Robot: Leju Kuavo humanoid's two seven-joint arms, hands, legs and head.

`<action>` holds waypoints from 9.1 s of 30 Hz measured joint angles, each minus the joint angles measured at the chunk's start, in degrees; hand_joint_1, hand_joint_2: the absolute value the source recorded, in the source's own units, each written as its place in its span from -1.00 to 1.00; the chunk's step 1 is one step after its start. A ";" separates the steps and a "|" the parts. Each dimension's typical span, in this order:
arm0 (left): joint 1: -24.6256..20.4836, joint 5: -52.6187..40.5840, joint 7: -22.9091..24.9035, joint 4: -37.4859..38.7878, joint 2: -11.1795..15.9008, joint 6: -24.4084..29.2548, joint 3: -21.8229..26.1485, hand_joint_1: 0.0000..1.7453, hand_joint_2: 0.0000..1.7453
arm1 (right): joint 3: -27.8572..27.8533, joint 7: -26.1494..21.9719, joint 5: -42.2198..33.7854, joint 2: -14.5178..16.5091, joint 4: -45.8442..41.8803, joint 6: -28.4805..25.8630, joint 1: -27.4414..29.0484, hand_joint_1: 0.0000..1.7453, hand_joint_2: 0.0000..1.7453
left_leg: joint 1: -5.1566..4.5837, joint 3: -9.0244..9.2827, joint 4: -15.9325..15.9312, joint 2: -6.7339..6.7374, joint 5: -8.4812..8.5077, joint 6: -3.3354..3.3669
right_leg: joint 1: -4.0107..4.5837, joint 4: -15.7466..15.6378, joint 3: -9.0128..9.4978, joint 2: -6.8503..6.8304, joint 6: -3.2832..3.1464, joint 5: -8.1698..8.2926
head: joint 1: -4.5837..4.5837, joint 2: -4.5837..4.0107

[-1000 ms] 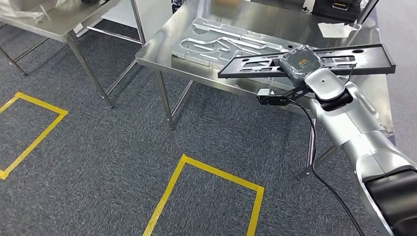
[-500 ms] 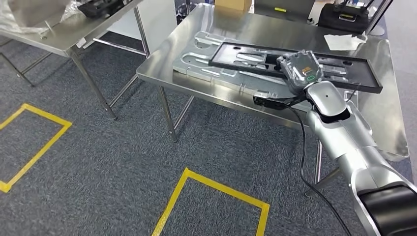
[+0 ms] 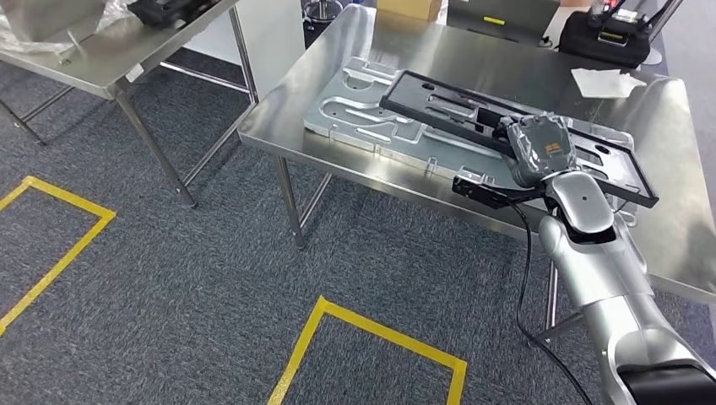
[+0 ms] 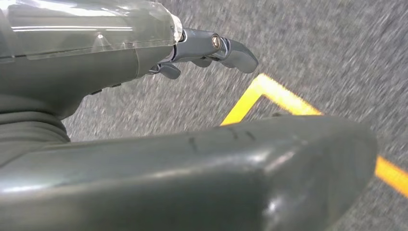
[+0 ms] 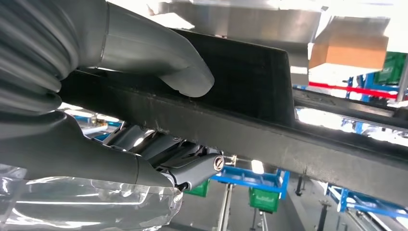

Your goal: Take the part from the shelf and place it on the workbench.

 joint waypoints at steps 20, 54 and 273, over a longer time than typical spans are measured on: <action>-0.39 -0.85 0.39 0.04 0.21 -0.56 -0.04 -1.00 -1.00 | -1.94 -0.78 1.92 -1.62 -0.84 3.09 2.10 1.00 1.00 | -0.21 -5.67 16.16 0.09 -10.05 -2.66 | 0.57 -6.16 1.18 -0.10 -3.07 3.31 | 0.08 0.00; -0.29 -4.52 0.34 0.04 1.07 0.67 -1.23 -1.00 -1.00 | -4.25 -0.53 2.56 -6.33 -4.84 6.57 9.41 -1.00 1.00 | -1.04 -4.59 4.90 0.07 -0.49 -0.92 | 0.92 -5.87 3.11 -0.13 -3.13 1.75 | 0.05 0.00; -1.35 15.39 -5.52 -3.01 -9.56 11.41 27.57 -1.00 -1.00 | -0.15 16.19 -60.62 14.11 48.87 6.31 43.69 -1.00 -1.00 | -1.63 1.33 0.32 3.46 -1.70 -0.34 | 0.48 -6.30 9.36 -8.15 -1.19 -4.52 | -0.10 0.00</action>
